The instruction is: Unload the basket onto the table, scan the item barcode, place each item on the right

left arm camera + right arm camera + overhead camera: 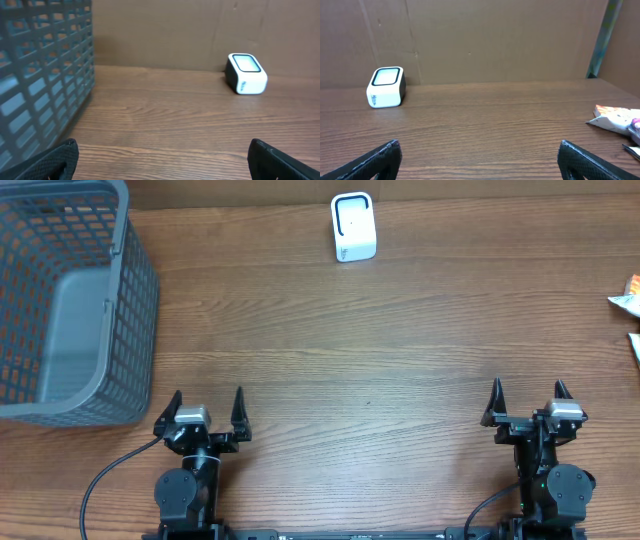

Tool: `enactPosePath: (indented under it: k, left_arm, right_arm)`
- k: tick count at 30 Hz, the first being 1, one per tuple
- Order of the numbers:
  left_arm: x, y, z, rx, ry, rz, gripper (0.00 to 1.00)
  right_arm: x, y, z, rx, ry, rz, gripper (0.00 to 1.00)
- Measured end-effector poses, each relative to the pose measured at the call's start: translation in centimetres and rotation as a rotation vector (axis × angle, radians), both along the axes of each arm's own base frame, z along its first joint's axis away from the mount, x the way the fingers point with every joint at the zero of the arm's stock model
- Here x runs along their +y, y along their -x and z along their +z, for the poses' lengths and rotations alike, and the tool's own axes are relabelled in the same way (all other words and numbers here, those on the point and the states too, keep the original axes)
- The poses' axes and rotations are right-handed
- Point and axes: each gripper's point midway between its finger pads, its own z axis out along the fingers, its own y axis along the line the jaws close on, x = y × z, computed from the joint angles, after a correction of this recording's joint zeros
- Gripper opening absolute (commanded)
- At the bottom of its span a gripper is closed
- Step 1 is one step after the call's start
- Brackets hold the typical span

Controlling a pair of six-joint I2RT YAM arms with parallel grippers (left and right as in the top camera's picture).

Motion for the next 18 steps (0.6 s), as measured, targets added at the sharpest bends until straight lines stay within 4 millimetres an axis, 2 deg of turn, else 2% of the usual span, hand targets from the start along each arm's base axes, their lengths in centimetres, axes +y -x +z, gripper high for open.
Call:
enactPosePath:
  k: [18]
  left_arm:
    - [1.4,0.1,0.0,-0.001,-0.006,0.079,1.0]
  right_arm:
    - [0.0,0.0,0.0,0.0,0.0,0.0,1.0]
